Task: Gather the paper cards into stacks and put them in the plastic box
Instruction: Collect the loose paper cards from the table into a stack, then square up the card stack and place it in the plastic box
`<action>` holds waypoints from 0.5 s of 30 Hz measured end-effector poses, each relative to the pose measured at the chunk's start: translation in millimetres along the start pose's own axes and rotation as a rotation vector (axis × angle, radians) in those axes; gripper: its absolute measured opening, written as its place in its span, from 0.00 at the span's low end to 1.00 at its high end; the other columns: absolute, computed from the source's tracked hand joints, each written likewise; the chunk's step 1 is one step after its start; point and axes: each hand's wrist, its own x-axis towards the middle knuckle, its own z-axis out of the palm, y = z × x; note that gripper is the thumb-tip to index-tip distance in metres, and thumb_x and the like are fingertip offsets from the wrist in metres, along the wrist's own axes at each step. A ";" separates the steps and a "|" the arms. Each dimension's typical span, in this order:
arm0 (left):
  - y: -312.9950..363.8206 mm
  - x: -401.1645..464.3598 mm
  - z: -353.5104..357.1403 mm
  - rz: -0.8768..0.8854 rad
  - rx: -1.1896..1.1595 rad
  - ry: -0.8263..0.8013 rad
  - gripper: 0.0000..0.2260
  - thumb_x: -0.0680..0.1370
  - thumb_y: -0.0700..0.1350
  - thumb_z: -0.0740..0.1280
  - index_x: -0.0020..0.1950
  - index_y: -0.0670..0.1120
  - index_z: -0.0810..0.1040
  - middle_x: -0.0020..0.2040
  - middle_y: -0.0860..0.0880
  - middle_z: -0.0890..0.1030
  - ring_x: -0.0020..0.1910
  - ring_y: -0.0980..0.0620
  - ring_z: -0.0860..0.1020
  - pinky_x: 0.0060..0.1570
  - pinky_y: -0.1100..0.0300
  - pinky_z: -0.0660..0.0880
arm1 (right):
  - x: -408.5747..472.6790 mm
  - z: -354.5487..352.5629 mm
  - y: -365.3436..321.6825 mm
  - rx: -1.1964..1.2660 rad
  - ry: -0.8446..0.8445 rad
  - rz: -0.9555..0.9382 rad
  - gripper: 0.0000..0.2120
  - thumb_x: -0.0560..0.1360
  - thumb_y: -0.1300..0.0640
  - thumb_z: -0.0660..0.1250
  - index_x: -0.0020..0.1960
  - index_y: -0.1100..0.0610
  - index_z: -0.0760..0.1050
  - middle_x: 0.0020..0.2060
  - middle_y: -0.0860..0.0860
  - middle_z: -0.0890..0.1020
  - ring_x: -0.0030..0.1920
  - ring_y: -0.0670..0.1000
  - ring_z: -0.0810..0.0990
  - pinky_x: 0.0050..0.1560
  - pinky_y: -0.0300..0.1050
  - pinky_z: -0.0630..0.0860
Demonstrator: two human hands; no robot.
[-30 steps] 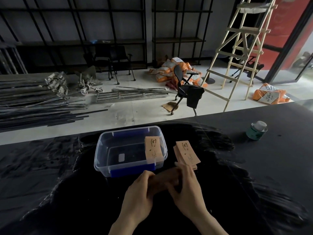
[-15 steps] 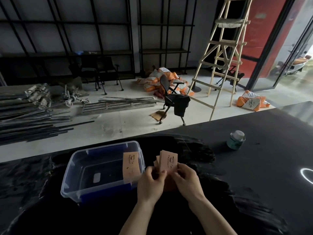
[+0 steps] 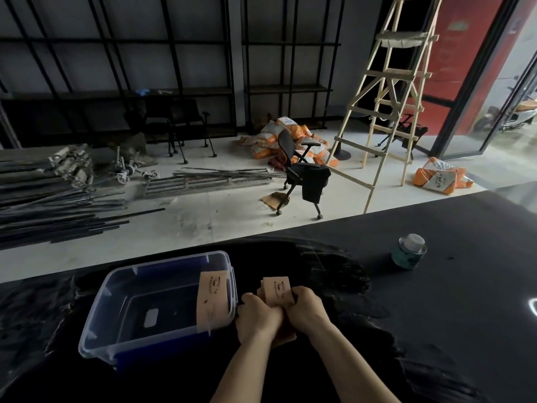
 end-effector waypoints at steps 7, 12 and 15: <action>-12.8 -8.5 0.7 -0.007 -0.359 -0.129 0.26 0.63 0.44 0.79 0.60 0.45 0.78 0.57 0.41 0.83 0.53 0.41 0.84 0.50 0.48 0.84 | -36.4 -0.5 22.5 0.414 -0.039 0.007 0.09 0.83 0.56 0.63 0.59 0.55 0.80 0.52 0.54 0.87 0.49 0.53 0.87 0.51 0.56 0.85; -38.5 -53.7 -19.9 0.258 -0.448 -0.286 0.28 0.73 0.28 0.72 0.63 0.56 0.72 0.59 0.48 0.80 0.56 0.51 0.82 0.47 0.56 0.84 | -92.5 -2.1 30.4 0.960 0.017 -0.061 0.11 0.80 0.65 0.62 0.59 0.58 0.79 0.46 0.58 0.88 0.44 0.57 0.86 0.40 0.51 0.81; -73.6 -68.1 -42.1 0.387 -0.391 -0.333 0.32 0.73 0.28 0.72 0.66 0.58 0.71 0.61 0.51 0.82 0.57 0.57 0.83 0.50 0.61 0.83 | -118.2 19.7 23.3 1.059 0.002 -0.094 0.20 0.76 0.48 0.66 0.63 0.59 0.79 0.53 0.63 0.87 0.53 0.63 0.85 0.52 0.59 0.80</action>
